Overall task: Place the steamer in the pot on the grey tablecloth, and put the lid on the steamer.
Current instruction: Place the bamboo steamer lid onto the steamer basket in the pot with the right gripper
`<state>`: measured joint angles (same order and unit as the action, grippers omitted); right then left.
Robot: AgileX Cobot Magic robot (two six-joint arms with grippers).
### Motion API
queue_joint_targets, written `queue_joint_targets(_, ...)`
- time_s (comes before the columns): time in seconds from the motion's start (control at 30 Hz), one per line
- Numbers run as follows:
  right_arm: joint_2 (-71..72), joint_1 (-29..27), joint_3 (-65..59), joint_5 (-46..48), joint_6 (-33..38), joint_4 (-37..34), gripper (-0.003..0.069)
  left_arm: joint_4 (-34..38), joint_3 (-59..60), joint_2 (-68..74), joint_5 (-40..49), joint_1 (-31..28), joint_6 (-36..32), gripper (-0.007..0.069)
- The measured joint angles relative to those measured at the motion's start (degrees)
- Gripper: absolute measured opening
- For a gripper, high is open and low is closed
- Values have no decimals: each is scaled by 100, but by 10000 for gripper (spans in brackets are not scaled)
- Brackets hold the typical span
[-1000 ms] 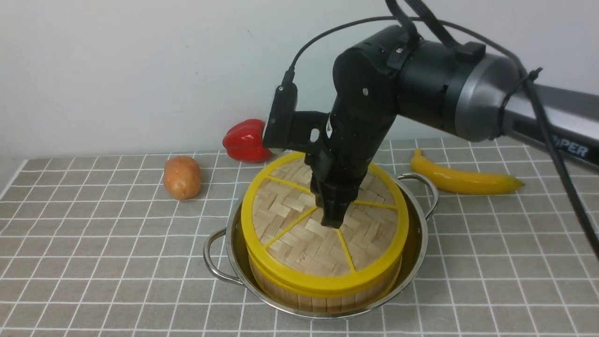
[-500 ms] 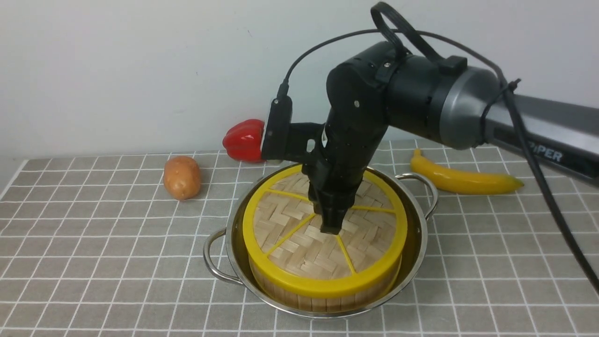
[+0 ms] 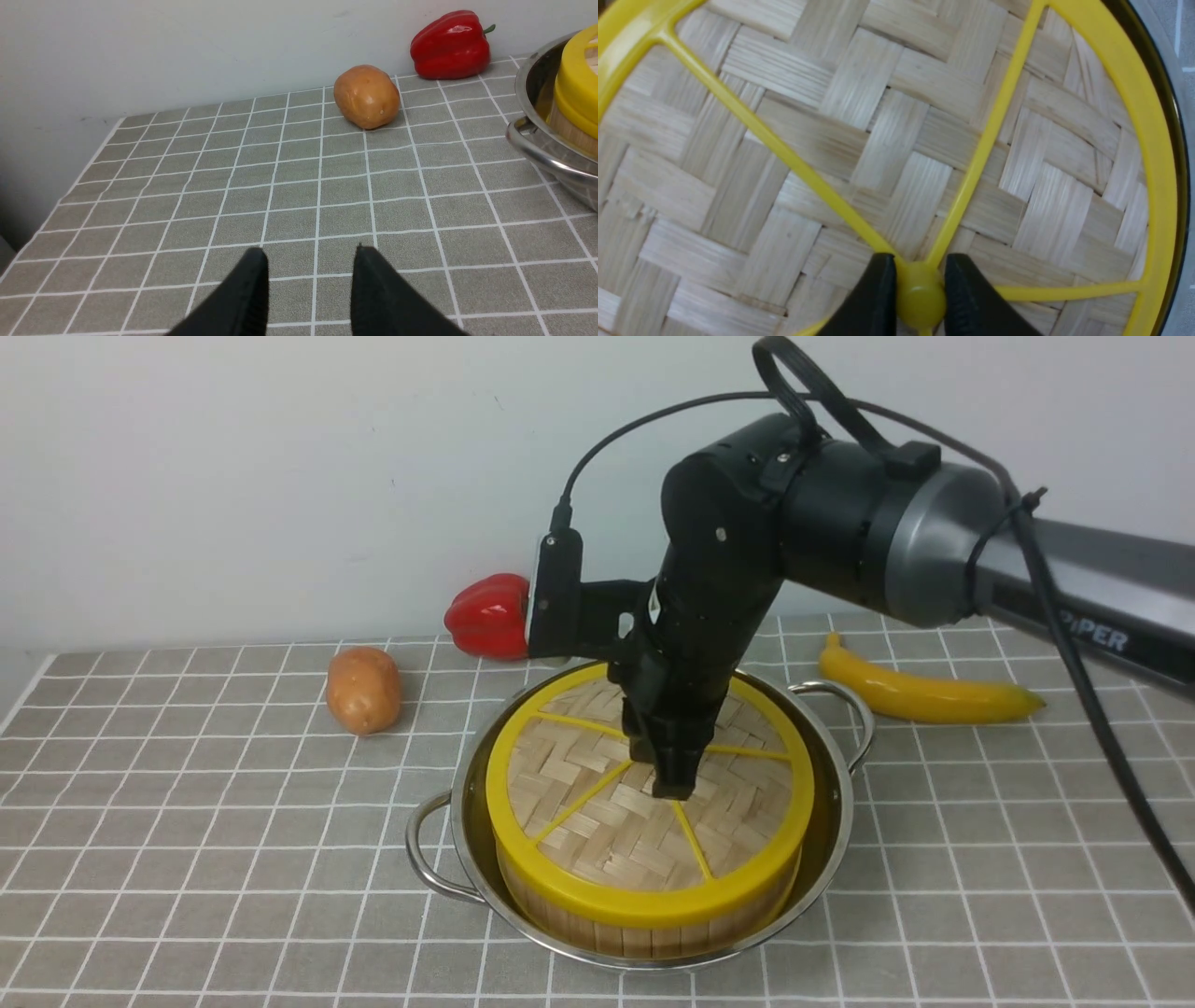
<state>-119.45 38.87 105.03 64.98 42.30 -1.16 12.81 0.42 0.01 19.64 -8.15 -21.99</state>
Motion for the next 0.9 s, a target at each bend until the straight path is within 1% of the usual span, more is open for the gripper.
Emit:
queue_joint_targets(0.3,-6,-7,7,-108,240,21,146,0,0,0,0,0,0,243)
queue_joint_targets(0.7,-6,-7,7,-106,171,21,153,0,0,0,0,0,0,243)
queue_joint_targets(0.73,-6,-7,7,-102,142,21,174,0,0,0,0,0,0,243)
queue_joint_targets(0.77,-6,-7,7,-110,133,21,178,0,0,0,0,0,0,243)
queue_joint_targets(0.83,10,-9,7,-195,63,115,271,0,0,0,0,0,0,243)
queue_joint_targets(0.9,32,-14,7,-279,9,149,349,0,0,0,0,0,0,243)
